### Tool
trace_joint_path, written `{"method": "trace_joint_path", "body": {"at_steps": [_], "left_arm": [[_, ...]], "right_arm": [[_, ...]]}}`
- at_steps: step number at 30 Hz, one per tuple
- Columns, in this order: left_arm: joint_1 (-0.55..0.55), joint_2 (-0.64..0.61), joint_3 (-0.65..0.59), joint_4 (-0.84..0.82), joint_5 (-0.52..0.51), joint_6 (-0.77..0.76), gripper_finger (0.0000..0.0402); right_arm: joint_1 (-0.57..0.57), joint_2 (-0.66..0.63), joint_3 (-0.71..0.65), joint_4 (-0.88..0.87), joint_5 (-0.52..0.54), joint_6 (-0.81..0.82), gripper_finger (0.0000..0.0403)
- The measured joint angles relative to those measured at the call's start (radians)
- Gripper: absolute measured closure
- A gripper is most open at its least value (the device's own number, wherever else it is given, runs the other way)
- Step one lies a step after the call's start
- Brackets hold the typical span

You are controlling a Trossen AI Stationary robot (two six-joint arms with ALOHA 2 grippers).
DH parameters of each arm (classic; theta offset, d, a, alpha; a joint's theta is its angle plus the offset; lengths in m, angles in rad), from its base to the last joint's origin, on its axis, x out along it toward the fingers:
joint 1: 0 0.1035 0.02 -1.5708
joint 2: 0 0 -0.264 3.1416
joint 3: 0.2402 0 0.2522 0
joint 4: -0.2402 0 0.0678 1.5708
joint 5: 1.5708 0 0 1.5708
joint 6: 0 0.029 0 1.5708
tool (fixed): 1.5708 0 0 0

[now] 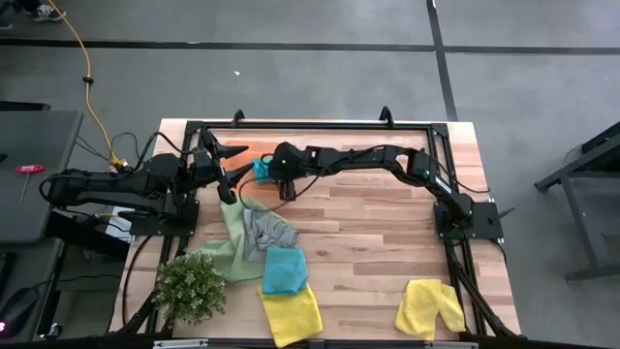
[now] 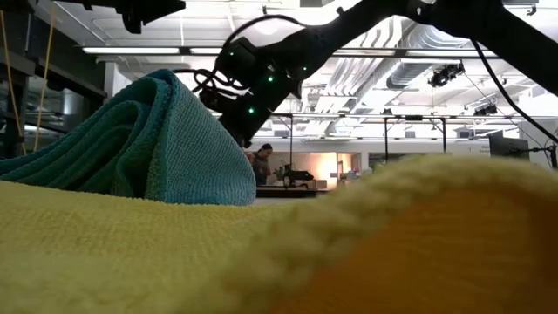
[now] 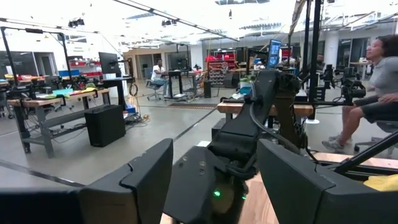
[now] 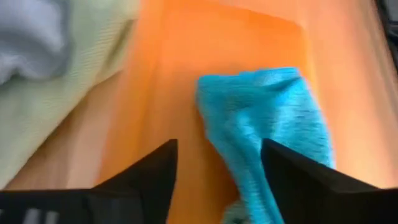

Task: Fold microfiber towels
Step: Put the blue microfiber cloth into the orange bin

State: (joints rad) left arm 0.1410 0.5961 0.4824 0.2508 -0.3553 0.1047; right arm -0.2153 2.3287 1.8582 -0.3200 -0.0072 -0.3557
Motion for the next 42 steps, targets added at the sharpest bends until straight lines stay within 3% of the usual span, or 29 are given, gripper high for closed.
{"method": "trace_joint_path", "body": {"at_steps": [4,8,11,17,22,27,34,38,42], "left_arm": [[0.0,0.0,0.0,-0.008,0.0,0.003,0.0179],[0.0,0.0,0.0,-0.021,0.0,0.003,0.0179],[0.0,0.0,0.0,-0.025,0.0,0.003,0.0179],[0.0,0.0,0.0,-0.041,0.0,0.003,0.0179],[0.002,0.002,-0.001,-0.038,0.0,0.003,0.0179],[0.003,0.043,0.0,-0.022,0.001,-0.023,0.0179],[0.014,0.235,0.003,0.103,0.022,-0.023,0.0179],[0.079,0.396,0.104,-0.022,0.017,-0.086,0.0184],[0.153,0.584,0.21,-0.189,-0.026,-0.128,0.022]], "right_arm": [[-0.014,-0.03,-0.001,-0.026,-0.001,-0.028,0.0146],[-0.043,-0.111,-0.014,-0.058,-0.064,-0.029,0.0143],[-0.061,-0.196,-0.098,-0.056,-0.111,-0.01,0.0143],[-0.086,-0.512,-0.556,0.219,-0.114,0.057,0.0156],[-0.071,-0.803,-1.006,0.692,-0.11,0.151,0.0165],[-0.033,-0.976,-1.29,1.101,-0.114,0.202,0.0167],[-0.012,-1.081,-1.403,1.237,-0.114,0.198,0.0167],[-0.013,-1.087,-1.399,1.223,-0.114,0.2,0.0167],[-0.013,-1.087,-1.394,1.211,-0.11,0.201,0.0167]]}}
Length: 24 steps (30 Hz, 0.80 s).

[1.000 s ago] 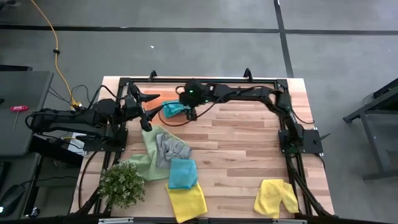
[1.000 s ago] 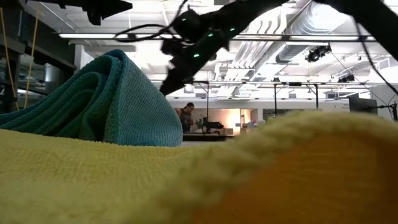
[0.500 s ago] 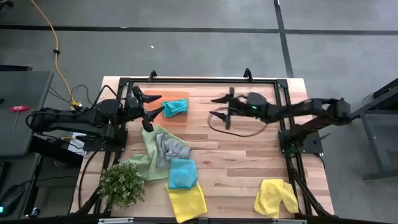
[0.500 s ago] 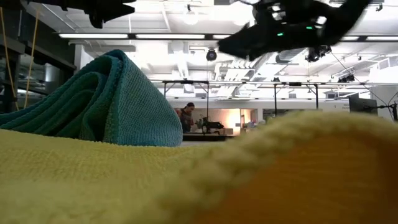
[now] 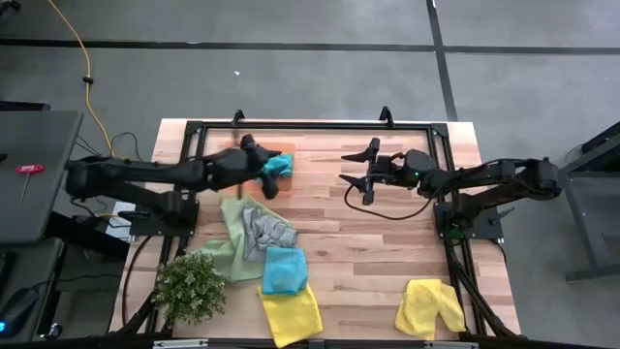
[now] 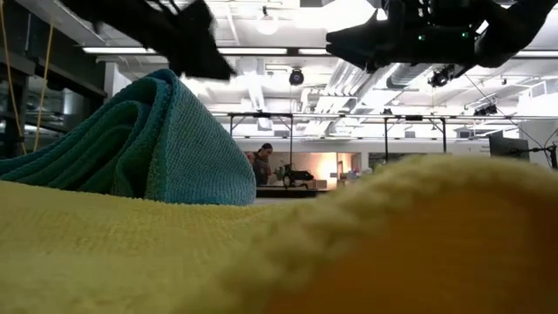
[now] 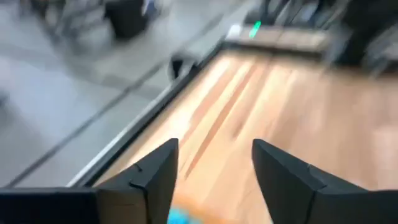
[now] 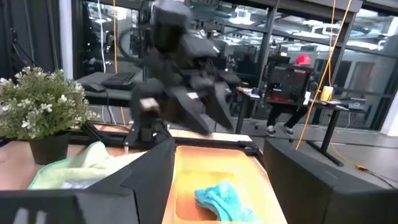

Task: Fold microfiber towels
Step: Put the blue microfiber cloth into the orange bin

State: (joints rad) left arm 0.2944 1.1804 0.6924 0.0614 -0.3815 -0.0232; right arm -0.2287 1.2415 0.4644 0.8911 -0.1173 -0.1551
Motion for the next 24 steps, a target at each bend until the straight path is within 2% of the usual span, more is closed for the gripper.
{"method": "trace_joint_path", "body": {"at_steps": [2,8,12,15,19,24], "left_arm": [[0.041,0.086,0.033,-0.029,0.0,0.0,0.0252],[0.17,0.293,0.082,-0.044,0.109,-0.008,0.0385],[0.23,0.364,0.093,-0.043,0.241,-0.022,0.039],[0.254,0.383,0.094,-0.045,0.302,-0.023,0.0399],[0.263,0.383,0.095,-0.137,0.34,-0.016,0.04],[0.267,0.383,0.093,-0.266,0.322,-0.008,0.0401]], "right_arm": [[0.0,0.0,-0.001,-0.004,0.0,0.001,0.0167],[0.0,0.0,-0.002,-0.026,0.04,0.0,0.0167],[0.0,0.0,-0.002,-0.043,0.058,0.001,0.0167],[0.0,0.0,-0.002,-0.049,0.058,0.002,0.0167],[0.0,0.0,-0.002,-0.049,0.058,0.001,0.0167],[0.0,0.0,-0.002,-0.049,0.058,0.002,0.0167]]}}
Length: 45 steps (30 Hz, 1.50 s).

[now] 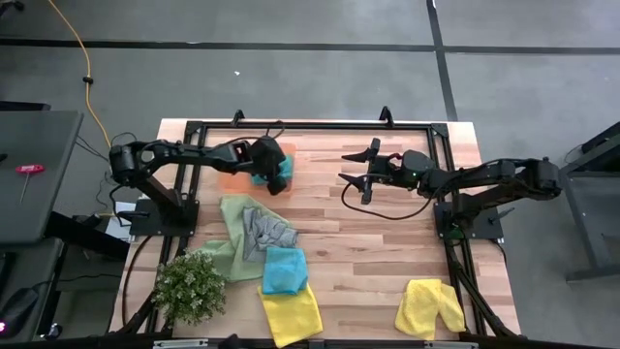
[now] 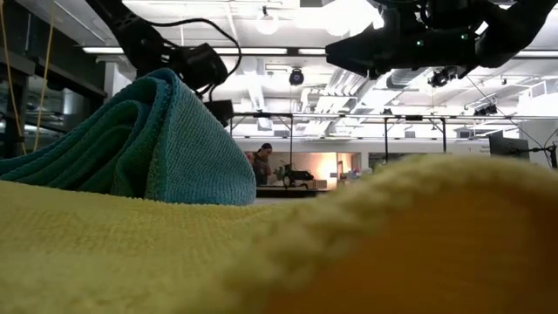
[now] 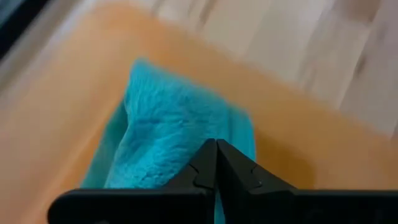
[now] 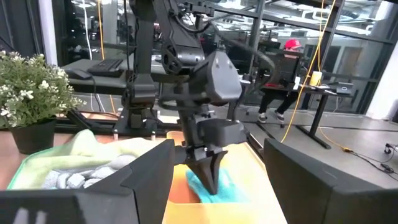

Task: Fold microfiber towels
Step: Put the blue microfiber cloth into the orange bin, then fold the gray microfiber cloth

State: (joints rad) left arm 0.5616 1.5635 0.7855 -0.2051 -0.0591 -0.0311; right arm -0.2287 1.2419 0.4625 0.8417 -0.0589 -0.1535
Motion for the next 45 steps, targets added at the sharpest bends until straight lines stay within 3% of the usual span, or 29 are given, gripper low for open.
{"method": "trace_joint_path", "body": {"at_steps": [6,10,16,25,29,33,35,37,42,45], "left_arm": [[0.034,0.014,-0.02,-0.061,-0.067,-0.001,0.0401],[0.061,0.014,-0.019,0.004,-0.194,-0.019,0.0401],[0.069,0.007,-0.013,0.092,-0.216,-0.022,0.0401],[-0.054,-0.204,-0.008,0.087,-0.293,-0.017,0.0402],[-0.165,-0.327,-0.032,0.171,-0.222,0.086,0.0402],[-0.269,-0.417,-0.146,0.374,0.094,0.286,0.0402],[-0.295,-0.442,-0.198,0.454,0.198,0.309,0.0402],[-0.305,-0.471,-0.221,0.47,0.196,0.293,0.0402],[-0.315,-0.493,-0.205,0.451,-0.006,0.135,0.0395],[-0.338,-0.486,-0.186,0.419,-0.061,0.13,0.0374]], "right_arm": [[0.0,0.0,0.0,0.0,0.0,0.0,0.0167],[0.0,0.0,0.0,0.0,0.0,0.0,0.0167],[0.0,0.0,0.0,0.0,0.0,0.015,0.0167],[0.0,0.001,0.0,0.001,0.0,0.018,0.0167],[0.0,0.001,0.0,0.001,0.0,0.018,0.0167],[0.0,0.001,0.0,0.001,0.0,0.018,0.0167],[0.0,0.001,0.0,0.001,0.0,0.017,0.0167],[0.0,0.001,0.0,0.001,0.0,0.016,0.0167],[0.0,0.001,0.0,0.002,0.0,0.018,0.0167],[0.0,0.001,0.0,0.005,0.0,0.016,0.0167]]}}
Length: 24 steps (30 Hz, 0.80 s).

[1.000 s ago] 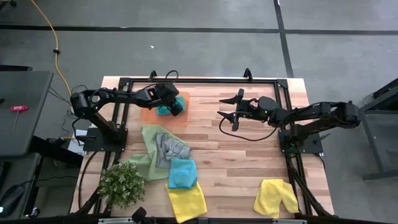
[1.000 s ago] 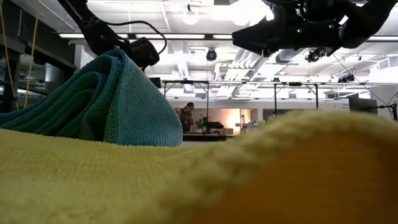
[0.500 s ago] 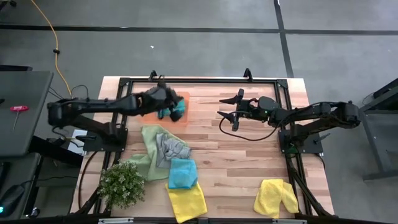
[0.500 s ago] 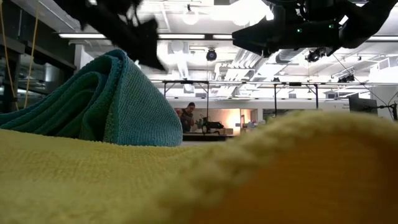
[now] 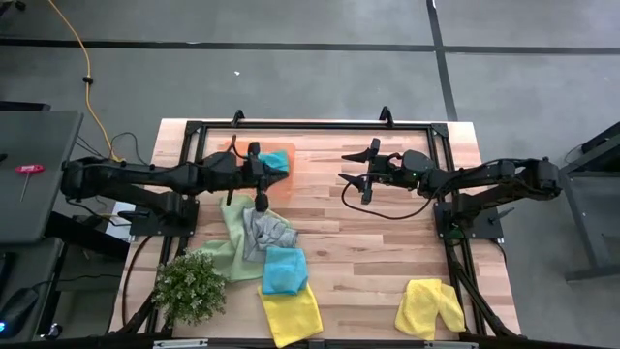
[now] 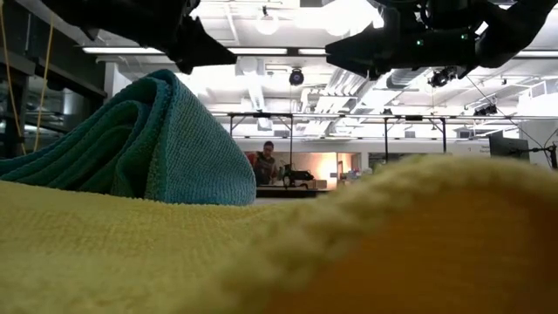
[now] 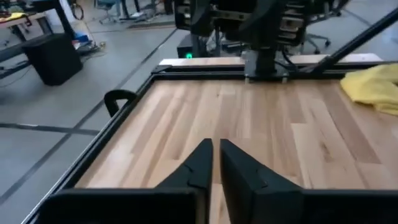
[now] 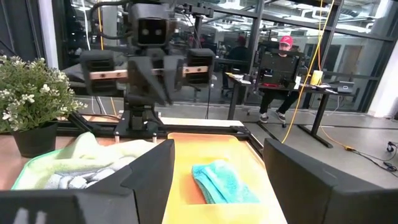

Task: Fold microfiber towels
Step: Fold the gray microfiber cloth

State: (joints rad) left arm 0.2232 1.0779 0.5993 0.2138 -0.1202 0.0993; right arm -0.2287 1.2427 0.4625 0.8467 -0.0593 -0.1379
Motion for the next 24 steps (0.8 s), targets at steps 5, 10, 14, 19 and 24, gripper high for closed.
{"method": "trace_joint_path", "body": {"at_steps": [5,10,14,19,24], "left_arm": [[-0.09,0.058,0.079,-0.109,-0.001,-0.002,0.0308],[-0.242,0.15,0.261,-0.476,-0.024,-0.039,0.0234],[-0.391,0.246,0.404,-0.815,-0.093,-0.126,0.0198],[-0.556,0.337,0.48,-0.995,-0.181,-0.188,0.0189],[-0.656,0.387,0.481,-1.025,-0.22,-0.232,0.0188]], "right_arm": [[0.0,0.0,0.0,0.0,0.0,-0.002,0.0167],[0.0,0.0,0.0,0.0,0.0,-0.022,0.0167],[0.0,0.0,0.0,-0.006,0.0,-0.02,0.0167],[0.0,0.0,0.0,-0.014,0.0,0.006,0.0167],[0.0,0.0,0.0,-0.037,0.0,0.009,0.0167]]}}
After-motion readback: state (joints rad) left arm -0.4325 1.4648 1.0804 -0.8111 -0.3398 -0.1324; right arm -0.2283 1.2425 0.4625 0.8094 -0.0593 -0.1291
